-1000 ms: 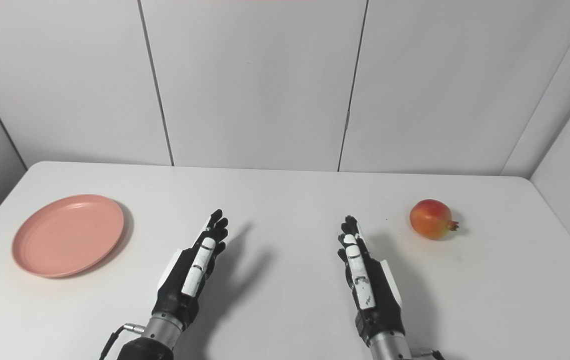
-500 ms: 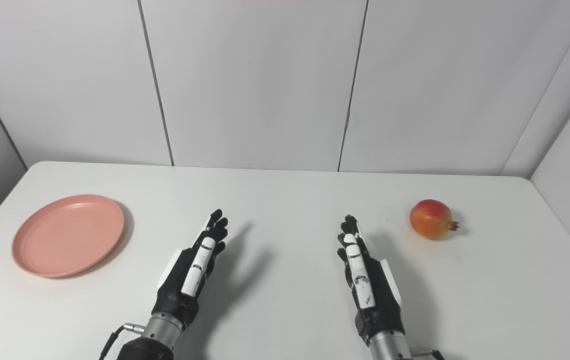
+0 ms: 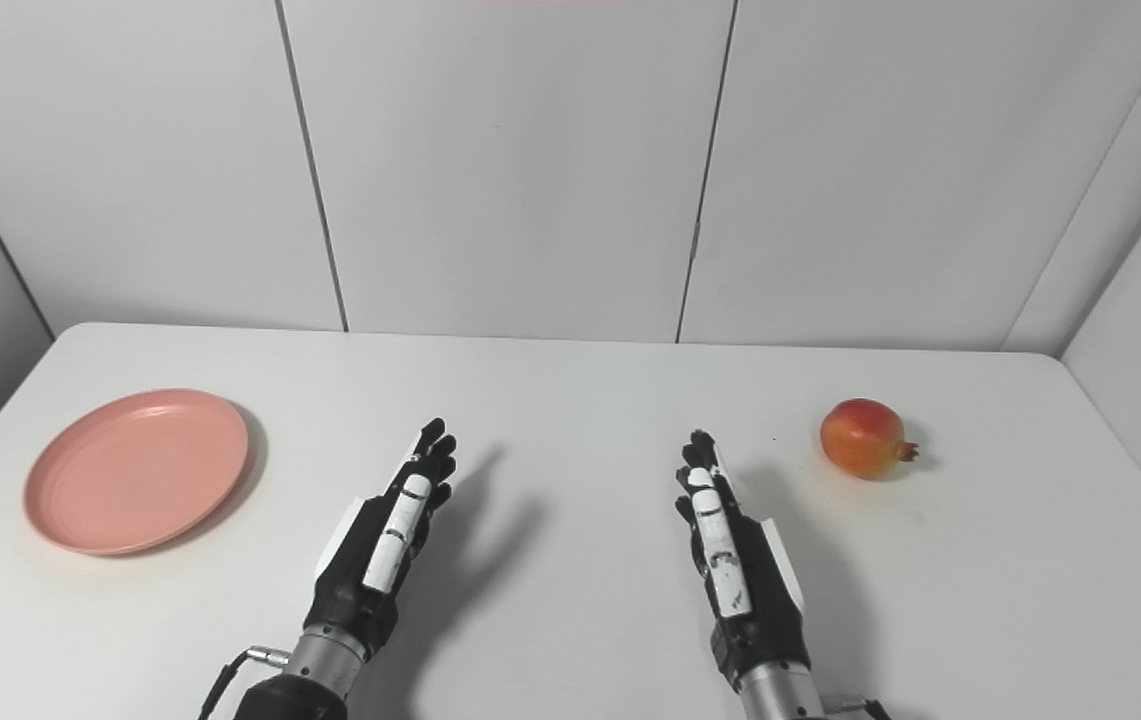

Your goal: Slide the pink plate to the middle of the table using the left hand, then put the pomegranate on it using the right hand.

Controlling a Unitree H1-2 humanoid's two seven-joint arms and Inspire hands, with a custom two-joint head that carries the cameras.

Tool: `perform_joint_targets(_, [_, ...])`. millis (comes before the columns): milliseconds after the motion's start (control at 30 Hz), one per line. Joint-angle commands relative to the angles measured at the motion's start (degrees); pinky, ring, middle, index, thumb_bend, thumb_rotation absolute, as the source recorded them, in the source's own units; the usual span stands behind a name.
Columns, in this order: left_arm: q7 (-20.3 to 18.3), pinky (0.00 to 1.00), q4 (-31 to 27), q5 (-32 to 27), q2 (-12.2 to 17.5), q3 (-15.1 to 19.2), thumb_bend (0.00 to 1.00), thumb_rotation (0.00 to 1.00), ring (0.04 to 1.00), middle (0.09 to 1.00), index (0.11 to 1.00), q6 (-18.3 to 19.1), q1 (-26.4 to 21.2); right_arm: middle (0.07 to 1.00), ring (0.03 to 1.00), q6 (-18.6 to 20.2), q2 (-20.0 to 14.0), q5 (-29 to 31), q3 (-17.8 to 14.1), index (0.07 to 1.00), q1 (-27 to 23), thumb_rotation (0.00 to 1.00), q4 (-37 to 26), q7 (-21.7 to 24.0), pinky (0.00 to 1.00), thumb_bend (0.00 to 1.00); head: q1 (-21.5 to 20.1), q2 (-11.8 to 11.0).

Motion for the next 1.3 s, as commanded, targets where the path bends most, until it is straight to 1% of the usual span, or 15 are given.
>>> perform_joint_targets(0, [-0.51,1.0,-1.07,-0.21,-0.45,-0.2,0.45,1.0,1.0,1.0,1.0,-1.04,-1.91,1.0,0.997,-1.72,0.05,0.41,0.04,1.0,-1.71,1.0,-1.0,0.26,1.0,0.35,0.04,0.02])
perform_joint_targets(100, [-0.62,1.0,-0.82,-0.3,-0.39,-0.2,0.45,1.0,1.0,1.0,1.0,-1.41,-1.97,1.0,0.996,-1.94,-0.11,0.12,0.15,1.0,-1.76,1.0,-0.87,0.29,1.0,0.34,0.01,0.01])
perform_joint_targets(333, [-0.35,1.0,-1.34,-0.05,-0.59,-0.26,0.45,1.0,1.0,1.0,1.0,-0.52,-1.81,1.0,0.999,-1.96,-0.07,0.31,0.15,1.0,-1.7,1.0,-0.92,0.35,1.0,0.34,0.03,0.02])
perform_joint_targets(567, [-0.45,1.0,-0.88,-0.05,-0.48,-0.28,0.45,1.0,1.0,1.0,1.0,-1.24,-1.93,1.0,0.998,-1.89,0.01,0.4,0.05,1.0,-1.78,1.0,-0.81,0.28,1.0,0.34,0.03,0.02])
perform_joint_targets(900, [-0.32,1.0,-1.08,0.06,-0.59,-0.29,0.45,1.0,1.0,1.0,1.0,-0.75,-1.97,1.0,0.999,-2.02,0.13,0.74,-0.06,1.0,-1.91,1.0,-0.59,0.34,1.0,0.34,0.08,-0.07])
perform_joint_targets(1100, [-0.42,1.0,-0.63,0.08,-0.43,-0.32,0.46,1.0,1.0,1.0,1.0,-1.67,-2.0,1.0,0.998,-2.21,0.06,0.57,0.03,1.0,-1.88,1.0,-0.44,0.31,1.0,0.34,0.04,-0.15])
perform_joint_targets(1267, [-0.53,1.0,-0.65,-0.08,-0.39,-0.29,0.47,1.0,1.0,1.0,1.0,-1.59,-2.02,1.0,0.996,-2.26,0.08,0.45,0.09,1.0,-1.89,1.0,-0.44,0.23,1.0,0.34,0.06,-0.12])
